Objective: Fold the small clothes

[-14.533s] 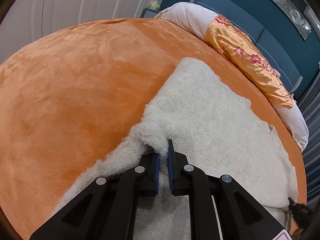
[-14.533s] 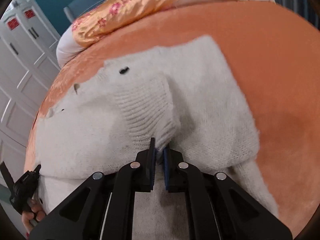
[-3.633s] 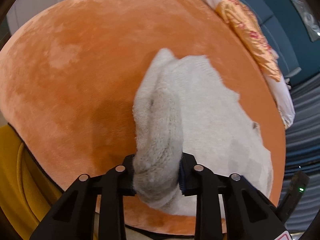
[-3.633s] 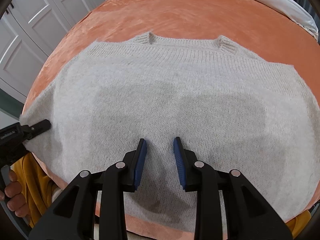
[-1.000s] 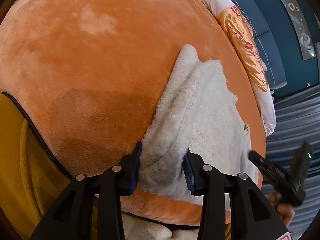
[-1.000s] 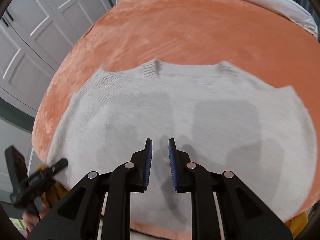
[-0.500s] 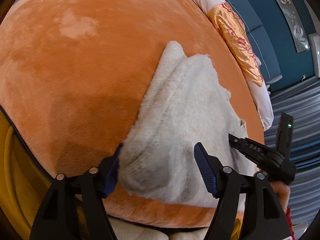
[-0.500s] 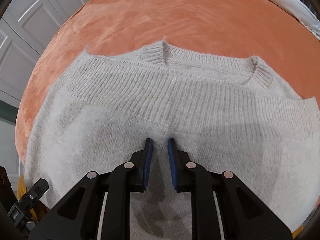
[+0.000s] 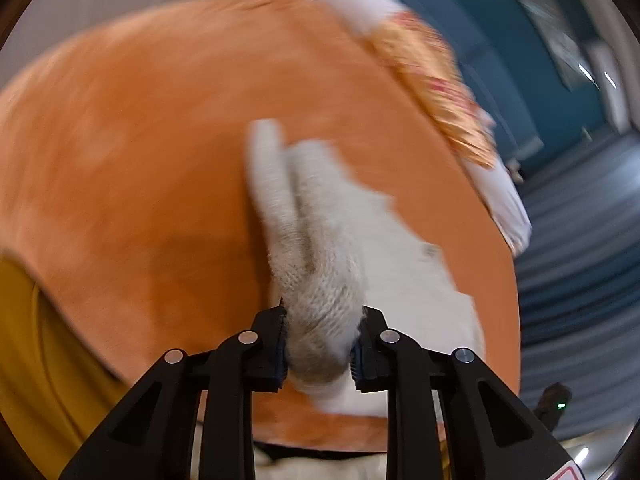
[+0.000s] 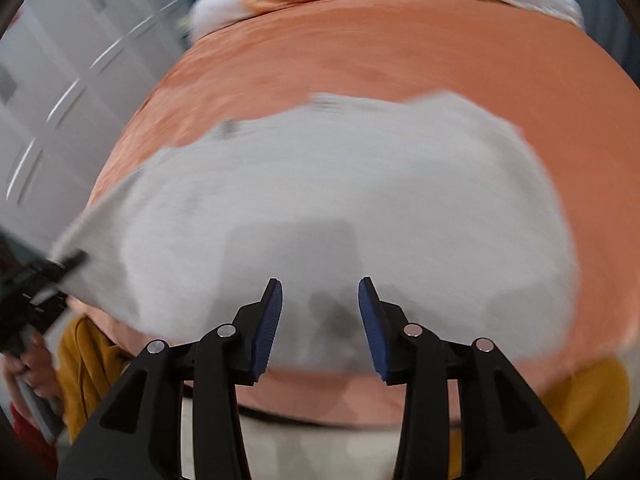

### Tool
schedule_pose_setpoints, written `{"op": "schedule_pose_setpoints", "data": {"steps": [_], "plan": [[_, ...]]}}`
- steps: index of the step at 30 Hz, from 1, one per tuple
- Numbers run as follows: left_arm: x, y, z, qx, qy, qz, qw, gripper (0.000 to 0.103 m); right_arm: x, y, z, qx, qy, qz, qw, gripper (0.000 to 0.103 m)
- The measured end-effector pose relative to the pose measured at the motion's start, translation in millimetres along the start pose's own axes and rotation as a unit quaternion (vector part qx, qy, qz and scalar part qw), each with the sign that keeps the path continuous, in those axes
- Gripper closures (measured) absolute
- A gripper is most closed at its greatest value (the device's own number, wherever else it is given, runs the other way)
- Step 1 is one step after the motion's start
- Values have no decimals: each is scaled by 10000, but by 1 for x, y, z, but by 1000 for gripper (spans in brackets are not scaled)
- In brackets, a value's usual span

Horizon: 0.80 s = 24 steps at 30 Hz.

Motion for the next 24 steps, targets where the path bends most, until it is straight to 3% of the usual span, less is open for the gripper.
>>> {"op": "schedule_pose_setpoints", "data": {"steps": [5,9,12,14,16,18,19,21,23,24], "plan": [[130,4,2,82,427,1407,9891,85,80,22,-39,259,221,835,9959,65],[230,45,34,-296,853,2455,9652,85,120,41,-63,458,280,1267,9905,65],[274,92,75,-814,977,2924,9478,85,142,53,-74,566,342,1443,9873,65],[283,124,111,-1272,821,3086,9391,83,157,63,-78,601,365,1598,9846,64],[281,159,154,-1825,395,3222,9281,80,169,63,-77,595,306,1772,9819,64],[268,179,177,-2092,-89,3277,9213,76,175,64,-80,624,230,1839,9807,64],[264,182,174,-2028,-131,3262,9232,74,175,63,-82,652,207,1826,9808,64],[262,179,154,-1740,-49,3371,9252,59,173,57,-88,756,87,1790,9809,59],[258,171,130,-1441,-154,3510,9251,29,170,47,-91,860,-163,1780,9801,50],[250,165,114,-1205,-235,3516,9280,23,168,43,-91,884,-321,1763,9798,50]]}}
Point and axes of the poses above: each gripper's, at about its wrist camera, not at the fingertips, and z roughly the way its jaws point, x to its right, y to its underside, the point moved 3 cm from there along z, roughly the way its jaws point, and after that the axes turned 1 degree about -x, right-handed, at the moved point
